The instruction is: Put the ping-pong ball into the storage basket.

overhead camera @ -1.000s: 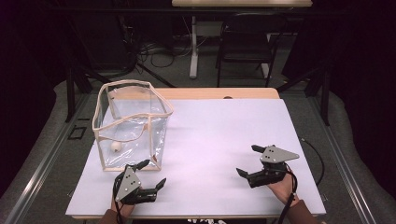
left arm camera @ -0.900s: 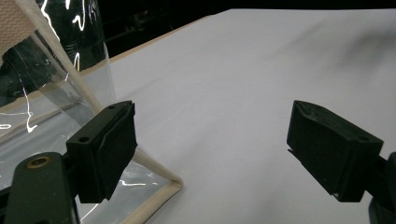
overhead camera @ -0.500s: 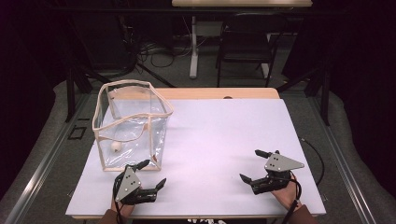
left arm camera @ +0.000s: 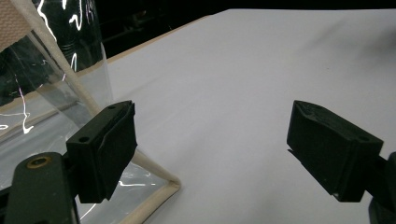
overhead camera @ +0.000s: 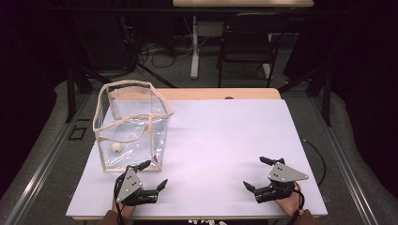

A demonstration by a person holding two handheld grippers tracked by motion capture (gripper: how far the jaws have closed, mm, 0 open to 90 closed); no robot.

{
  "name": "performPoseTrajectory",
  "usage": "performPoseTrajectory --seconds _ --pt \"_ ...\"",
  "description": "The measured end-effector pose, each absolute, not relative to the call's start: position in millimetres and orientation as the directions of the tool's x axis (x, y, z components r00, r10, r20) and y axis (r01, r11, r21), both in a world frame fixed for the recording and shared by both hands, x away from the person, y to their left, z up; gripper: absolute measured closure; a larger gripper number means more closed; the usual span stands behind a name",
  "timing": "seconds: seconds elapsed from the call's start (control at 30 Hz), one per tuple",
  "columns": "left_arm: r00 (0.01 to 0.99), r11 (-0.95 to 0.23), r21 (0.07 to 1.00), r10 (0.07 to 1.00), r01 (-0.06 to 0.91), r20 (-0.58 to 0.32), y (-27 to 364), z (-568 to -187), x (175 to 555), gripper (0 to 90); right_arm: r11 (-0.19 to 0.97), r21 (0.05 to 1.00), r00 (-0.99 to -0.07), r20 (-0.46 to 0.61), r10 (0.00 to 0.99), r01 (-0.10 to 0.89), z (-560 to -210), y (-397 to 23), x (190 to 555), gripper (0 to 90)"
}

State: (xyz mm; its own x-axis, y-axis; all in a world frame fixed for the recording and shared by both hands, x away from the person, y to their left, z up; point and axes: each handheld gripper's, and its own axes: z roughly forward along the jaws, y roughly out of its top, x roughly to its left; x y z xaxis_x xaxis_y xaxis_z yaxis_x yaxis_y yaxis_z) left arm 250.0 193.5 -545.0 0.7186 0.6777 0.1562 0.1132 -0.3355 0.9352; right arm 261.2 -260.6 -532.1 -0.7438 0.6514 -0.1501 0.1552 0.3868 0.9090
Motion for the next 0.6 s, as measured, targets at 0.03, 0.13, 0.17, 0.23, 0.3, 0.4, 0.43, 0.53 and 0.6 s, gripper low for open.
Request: performPoseTrajectory --seconds 0.03,0.13,0.17,0.23,0.3,0.4,0.43,0.53,0.6 --pt "0.719 -0.335 0.936 0.678 0.113 0.156 193.5 -544.9 249.9 15.8 0.387 0.908 -0.744 -0.149 0.652 0.158 -532.3 -261.0 260.2 0.0" --pt "0.720 -0.334 0.936 0.676 0.113 0.154 193.5 -544.8 249.5 15.8 0.386 0.910 -0.736 -0.159 0.658 0.148 -533.9 -261.6 257.5 0.0" --pt "0.720 -0.334 0.936 0.676 0.113 0.154 193.5 -544.8 249.5 15.8 0.386 0.910 -0.736 -0.159 0.658 0.148 -533.9 -261.6 257.5 0.0" --pt "0.722 -0.335 0.936 0.674 0.111 0.155 193.4 -544.7 249.7 15.8 0.385 0.912 -0.733 -0.164 0.660 0.142 -534.1 -262.7 255.6 0.0" --pt "0.723 -0.336 0.935 0.673 0.112 0.156 193.2 -544.8 249.8 15.8 0.384 0.914 -0.730 -0.171 0.662 0.134 -534.0 -263.6 254.5 0.0" --pt "0.722 -0.331 0.937 0.675 0.113 0.152 192.9 -545.0 250.5 15.7 0.387 0.913 -0.723 -0.181 0.667 0.128 -534.6 -265.4 253.8 0.0" --pt "0.722 -0.332 0.936 0.675 0.114 0.151 192.9 -545.0 250.8 15.7 0.387 0.913 -0.723 -0.181 0.667 0.128 -534.6 -265.4 253.8 0.0" --pt "0.723 -0.334 0.936 0.674 0.112 0.153 192.4 -544.9 251.4 15.7 0.392 0.912 -0.722 -0.190 0.665 0.121 -535.8 -265.1 253.0 0.0" --pt "0.723 -0.337 0.935 0.673 0.112 0.155 192.4 -544.9 251.8 15.8 0.391 0.913 -0.722 -0.191 0.665 0.119 -535.6 -265.3 252.9 0.0"
